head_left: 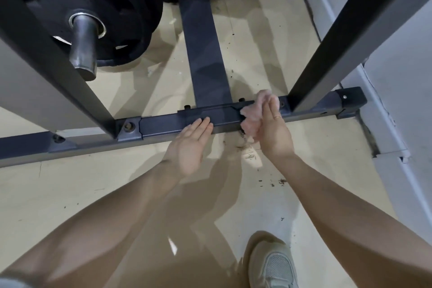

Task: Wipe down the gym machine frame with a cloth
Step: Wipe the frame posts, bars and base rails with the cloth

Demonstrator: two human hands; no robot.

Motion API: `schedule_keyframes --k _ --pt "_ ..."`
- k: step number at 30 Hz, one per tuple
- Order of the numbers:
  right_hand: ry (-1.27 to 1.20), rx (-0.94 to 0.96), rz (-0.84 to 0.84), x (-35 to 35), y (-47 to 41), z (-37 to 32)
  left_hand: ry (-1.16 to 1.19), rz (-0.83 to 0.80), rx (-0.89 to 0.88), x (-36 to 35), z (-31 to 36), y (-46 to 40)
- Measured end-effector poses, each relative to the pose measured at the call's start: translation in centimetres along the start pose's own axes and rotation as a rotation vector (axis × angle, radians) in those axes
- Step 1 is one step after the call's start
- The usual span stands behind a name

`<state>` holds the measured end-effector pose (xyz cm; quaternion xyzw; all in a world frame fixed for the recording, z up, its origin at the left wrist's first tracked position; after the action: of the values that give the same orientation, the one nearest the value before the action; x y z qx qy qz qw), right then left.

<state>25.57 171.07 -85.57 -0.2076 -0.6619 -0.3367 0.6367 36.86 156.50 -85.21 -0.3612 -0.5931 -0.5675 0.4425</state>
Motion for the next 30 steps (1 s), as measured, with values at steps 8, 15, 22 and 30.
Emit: schedule_keyframes --k 8,15,22,30 --pt "-0.369 -0.046 0.095 -2.3 -3.6 2.7 0.021 -0.087 0.018 -0.1 1.2 -2.7" --pt "-0.554 -0.097 -0.150 -1.9 -1.0 2.7 0.087 -0.098 0.040 2.4 1.9 -2.7" --pt "-1.045 -0.767 0.143 -1.3 6.4 13.8 0.148 -0.059 0.012 5.4 7.3 -4.9" --pt "-0.949 -0.162 0.354 -2.4 -0.2 16.0 0.053 -0.075 -0.069 4.4 14.3 -10.0"
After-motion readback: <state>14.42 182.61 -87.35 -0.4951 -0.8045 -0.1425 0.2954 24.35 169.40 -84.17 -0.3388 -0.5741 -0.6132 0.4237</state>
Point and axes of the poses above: each hand's wrist, its own y-axis away from the middle knuckle, its own x-axis out of the back of the hand, z = x × y, the point moved 5 cm from there along -y, towards the middle knuckle, and after that the axes turned 12 degrees about -y, right-handed, at the moved point
